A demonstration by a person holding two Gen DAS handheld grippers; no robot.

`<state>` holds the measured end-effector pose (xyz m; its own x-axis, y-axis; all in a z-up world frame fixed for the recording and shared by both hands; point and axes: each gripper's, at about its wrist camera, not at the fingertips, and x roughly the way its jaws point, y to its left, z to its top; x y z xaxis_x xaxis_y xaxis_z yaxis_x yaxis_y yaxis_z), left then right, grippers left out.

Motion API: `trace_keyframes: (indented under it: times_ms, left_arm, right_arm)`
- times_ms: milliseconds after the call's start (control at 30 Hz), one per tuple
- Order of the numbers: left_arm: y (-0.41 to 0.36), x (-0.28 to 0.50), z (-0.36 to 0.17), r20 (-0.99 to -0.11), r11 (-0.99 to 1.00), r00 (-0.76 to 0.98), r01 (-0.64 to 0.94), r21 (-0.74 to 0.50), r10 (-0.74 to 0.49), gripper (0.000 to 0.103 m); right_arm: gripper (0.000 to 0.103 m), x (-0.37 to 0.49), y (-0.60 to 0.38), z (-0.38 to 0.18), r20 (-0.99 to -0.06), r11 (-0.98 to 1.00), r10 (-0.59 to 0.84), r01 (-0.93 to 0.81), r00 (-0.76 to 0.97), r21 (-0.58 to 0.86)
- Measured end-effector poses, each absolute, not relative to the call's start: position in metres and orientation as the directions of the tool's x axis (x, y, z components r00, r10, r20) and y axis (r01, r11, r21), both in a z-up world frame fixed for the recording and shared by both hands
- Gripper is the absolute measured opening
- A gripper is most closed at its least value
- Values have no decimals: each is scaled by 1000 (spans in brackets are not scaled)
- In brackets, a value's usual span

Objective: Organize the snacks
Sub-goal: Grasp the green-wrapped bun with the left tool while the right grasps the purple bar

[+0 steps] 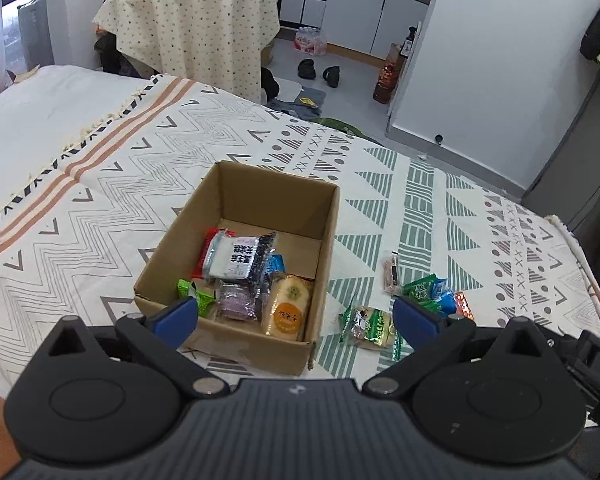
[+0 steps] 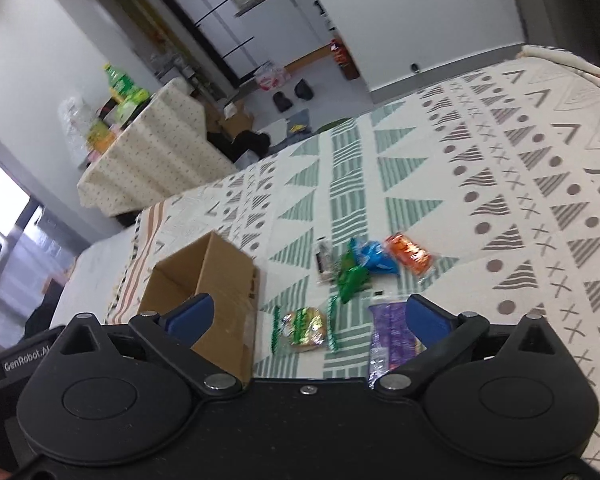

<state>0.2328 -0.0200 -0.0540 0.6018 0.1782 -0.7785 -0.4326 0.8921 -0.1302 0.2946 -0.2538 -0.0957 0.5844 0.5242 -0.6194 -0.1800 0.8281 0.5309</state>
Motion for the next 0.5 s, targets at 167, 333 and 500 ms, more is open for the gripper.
trace_keyframes:
  times_ms: [167,333,500]
  left_arm:
    - [-33,243,-58,-786,908,602,-396,-140,141,103]
    - [-49,254,-64,-789,924,605,-354,-145,108,103]
    - [-63,265,-72,-795,940,603,-305,-154,65,102]
  right_arm:
    - [103,300,-271,-101,-629,832,507,-143,589,536]
    - [100,308,-287,-118,-653,824,498,-76,571,562]
    - [91,314,-292,-132,-665,801,518,-32,538,598]
